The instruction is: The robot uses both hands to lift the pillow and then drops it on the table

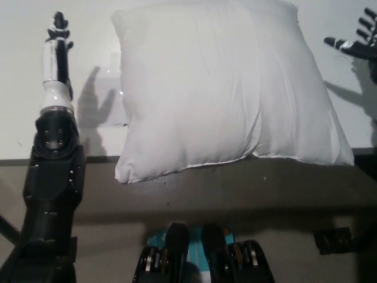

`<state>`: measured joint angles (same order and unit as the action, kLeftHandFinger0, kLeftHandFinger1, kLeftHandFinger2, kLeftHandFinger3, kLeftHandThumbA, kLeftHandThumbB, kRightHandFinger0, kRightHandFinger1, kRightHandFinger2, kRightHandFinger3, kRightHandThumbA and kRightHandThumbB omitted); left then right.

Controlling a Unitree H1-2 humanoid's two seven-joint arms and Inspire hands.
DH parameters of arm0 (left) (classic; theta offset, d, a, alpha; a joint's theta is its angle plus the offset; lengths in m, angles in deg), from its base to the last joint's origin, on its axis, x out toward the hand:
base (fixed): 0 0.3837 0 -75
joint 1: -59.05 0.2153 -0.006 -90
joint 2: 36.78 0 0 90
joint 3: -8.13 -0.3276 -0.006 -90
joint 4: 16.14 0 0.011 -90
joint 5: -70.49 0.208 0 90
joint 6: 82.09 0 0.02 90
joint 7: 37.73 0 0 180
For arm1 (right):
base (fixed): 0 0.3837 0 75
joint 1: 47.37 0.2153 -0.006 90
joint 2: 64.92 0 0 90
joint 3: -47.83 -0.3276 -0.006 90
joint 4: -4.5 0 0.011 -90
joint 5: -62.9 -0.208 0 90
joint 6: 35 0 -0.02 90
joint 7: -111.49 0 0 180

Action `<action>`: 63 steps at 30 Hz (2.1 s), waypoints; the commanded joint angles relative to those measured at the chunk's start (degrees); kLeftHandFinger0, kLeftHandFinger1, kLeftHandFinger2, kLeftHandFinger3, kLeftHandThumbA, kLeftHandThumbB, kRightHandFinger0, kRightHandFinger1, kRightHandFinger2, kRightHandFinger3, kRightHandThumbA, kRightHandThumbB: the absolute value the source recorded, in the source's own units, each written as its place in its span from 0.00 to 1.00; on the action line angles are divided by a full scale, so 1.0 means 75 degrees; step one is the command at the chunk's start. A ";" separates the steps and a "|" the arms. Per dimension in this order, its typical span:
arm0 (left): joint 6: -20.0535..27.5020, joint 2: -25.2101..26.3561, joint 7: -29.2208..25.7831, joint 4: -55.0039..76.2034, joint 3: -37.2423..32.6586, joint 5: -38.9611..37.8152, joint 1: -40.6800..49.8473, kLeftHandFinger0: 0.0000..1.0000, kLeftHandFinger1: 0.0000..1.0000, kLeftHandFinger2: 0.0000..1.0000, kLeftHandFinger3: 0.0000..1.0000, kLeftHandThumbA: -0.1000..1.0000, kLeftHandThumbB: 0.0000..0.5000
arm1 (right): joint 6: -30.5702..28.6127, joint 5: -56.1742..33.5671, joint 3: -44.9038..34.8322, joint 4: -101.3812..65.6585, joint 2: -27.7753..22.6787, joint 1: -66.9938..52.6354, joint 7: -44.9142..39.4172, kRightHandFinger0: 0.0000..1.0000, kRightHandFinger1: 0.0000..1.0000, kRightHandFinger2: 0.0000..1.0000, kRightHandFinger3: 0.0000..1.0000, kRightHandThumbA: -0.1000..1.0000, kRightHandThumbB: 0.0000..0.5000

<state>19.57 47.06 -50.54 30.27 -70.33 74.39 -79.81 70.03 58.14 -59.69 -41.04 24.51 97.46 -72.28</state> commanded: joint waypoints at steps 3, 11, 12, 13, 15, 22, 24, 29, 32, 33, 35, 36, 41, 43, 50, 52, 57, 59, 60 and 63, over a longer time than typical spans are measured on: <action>0.0849 -0.0102 -0.0311 -0.0676 -0.0150 0.0007 -0.0222 1.00 1.00 1.00 1.00 1.00 0.35 | -0.0673 -0.0416 -0.0101 0.0158 0.0110 0.0223 0.0105 1.00 1.00 1.00 1.00 1.00 0.92; 0.1332 -0.0193 -0.0320 -0.1999 -0.0152 -0.0180 -0.0258 1.00 1.00 1.00 1.00 1.00 0.41 | -0.1175 -0.0455 -0.0046 0.0800 0.0232 0.0077 0.0160 1.00 1.00 1.00 1.00 1.00 0.85; 0.1440 -0.0193 -0.0308 -0.2211 -0.0172 -0.0185 -0.0275 1.00 1.00 1.00 1.00 1.00 0.40 | -0.1220 -0.0474 -0.0056 0.0885 0.0251 0.0071 0.0192 1.00 1.00 1.00 1.00 1.00 0.86; 0.1613 -0.0196 -0.0313 -0.2384 -0.0245 -0.0125 -0.0234 1.00 1.00 1.00 1.00 1.00 0.34 | -0.1284 -0.0482 -0.0052 0.1016 0.0263 0.0052 0.0198 1.00 1.00 1.00 1.00 1.00 0.88; 0.1749 -0.0202 -0.0308 -0.2575 -0.0287 -0.0126 -0.0259 1.00 1.00 1.00 1.00 1.00 0.32 | -0.1364 -0.0514 -0.0058 0.1161 0.0256 0.0075 0.0202 1.00 1.00 1.00 1.00 1.00 0.88; 0.2003 -0.0453 -0.0171 -0.3167 -0.0299 -0.0350 -0.0126 1.00 1.00 1.00 1.00 1.00 0.21 | -0.1597 -0.0818 -0.0151 0.1580 0.0557 -0.0076 0.0136 1.00 1.00 1.00 1.00 1.00 0.85; 0.2021 -0.0493 -0.0042 -0.3228 -0.0292 -0.0429 -0.0161 1.00 1.00 1.00 1.00 1.00 0.22 | -0.1724 -0.0828 -0.0135 0.1687 0.0631 -0.0080 0.0154 1.00 1.00 1.00 1.00 1.00 0.83; 0.1792 -0.0734 0.0004 -0.3299 -0.0281 -0.0579 -0.0318 1.00 1.00 1.00 1.00 1.00 0.24 | -0.1890 -0.0834 -0.0053 0.1795 0.0966 -0.0230 0.0171 1.00 1.00 1.00 1.00 1.00 0.80; 0.1788 -0.1027 -0.0275 -0.3342 -0.0354 -0.0522 -0.0501 1.00 1.00 1.00 1.00 1.00 0.21 | -0.2103 -0.0830 0.0007 0.2114 0.1267 -0.0237 0.0206 1.00 1.00 1.00 1.00 1.00 0.82; 0.1807 -0.1131 -0.0312 -0.3311 -0.0366 -0.0535 -0.0540 1.00 1.00 1.00 1.00 1.00 0.24 | -0.2181 -0.0778 0.0074 0.2191 0.1366 -0.0242 0.0235 1.00 1.00 1.00 1.00 1.00 0.84; 0.1773 -0.1325 -0.0269 -0.3196 -0.0380 -0.0602 -0.0577 1.00 1.00 1.00 1.00 1.00 0.24 | -0.2270 -0.0705 0.0171 0.2302 0.1520 -0.0236 0.0300 1.00 1.00 1.00 1.00 1.00 0.82; 0.1780 -0.1362 -0.0255 -0.3192 -0.0376 -0.0627 -0.0586 1.00 1.00 1.00 1.00 1.00 0.25 | -0.2296 -0.0713 0.0183 0.2326 0.1544 -0.0235 0.0312 1.00 1.00 1.00 1.00 1.00 0.81; 0.1574 -0.1917 -0.0220 -0.3009 -0.0365 -0.0794 -0.0762 1.00 1.00 1.00 1.00 1.00 0.34 | -0.2568 -0.0684 0.0307 0.2778 0.1888 -0.0164 0.0421 1.00 1.00 1.00 1.00 1.00 0.82; 0.1567 -0.2024 -0.0340 -0.2994 -0.0399 -0.0760 -0.0800 1.00 1.00 1.00 1.00 1.00 0.37 | -0.2624 -0.0639 0.0372 0.2933 0.1919 -0.0151 0.0444 1.00 1.00 1.00 1.00 1.00 0.82; 0.1408 -0.2324 -0.0541 -0.2507 -0.0624 -0.0638 -0.0770 1.00 1.00 1.00 1.00 1.00 0.41 | -0.2810 -0.0645 0.0425 0.3392 0.1945 -0.0185 0.0504 1.00 1.00 1.00 1.00 1.00 0.81; 0.1386 -0.2342 -0.0499 -0.2461 -0.0617 -0.0715 -0.0768 1.00 1.00 1.00 1.00 1.00 0.39 | -0.2861 -0.0689 0.0406 0.3497 0.1938 -0.0159 0.0460 1.00 1.00 1.00 1.00 1.00 0.80; 0.1319 -0.2355 -0.0478 -0.2380 -0.0699 -0.0714 -0.0747 1.00 1.00 1.00 1.00 1.00 0.33 | -0.2886 -0.0726 0.0411 0.3590 0.1951 -0.0160 0.0434 1.00 1.00 1.00 1.00 1.00 0.78; 0.1369 -0.2312 -0.0489 -0.2420 -0.0742 -0.0680 -0.0736 1.00 1.00 1.00 1.00 1.00 0.30 | -0.2928 -0.0669 0.0463 0.3608 0.1947 -0.0164 0.0471 1.00 1.00 1.00 1.00 1.00 0.81; 0.1384 -0.2286 -0.0497 -0.2445 -0.0752 -0.0683 -0.0736 1.00 1.00 1.00 1.00 1.00 0.32 | -0.2938 -0.0670 0.0470 0.3599 0.1941 -0.0151 0.0462 1.00 1.00 1.00 1.00 1.00 0.81; 0.1309 -0.2204 -0.0640 -0.2524 -0.0759 -0.0662 -0.0664 1.00 1.00 1.00 1.00 1.00 0.30 | -0.2967 -0.0652 0.0521 0.3564 0.1938 -0.0111 0.0398 1.00 1.00 1.00 1.00 1.00 0.84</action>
<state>29.88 33.31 -56.39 10.27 -73.95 68.33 -82.24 44.71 53.02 -58.09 -17.19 34.14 96.30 -67.13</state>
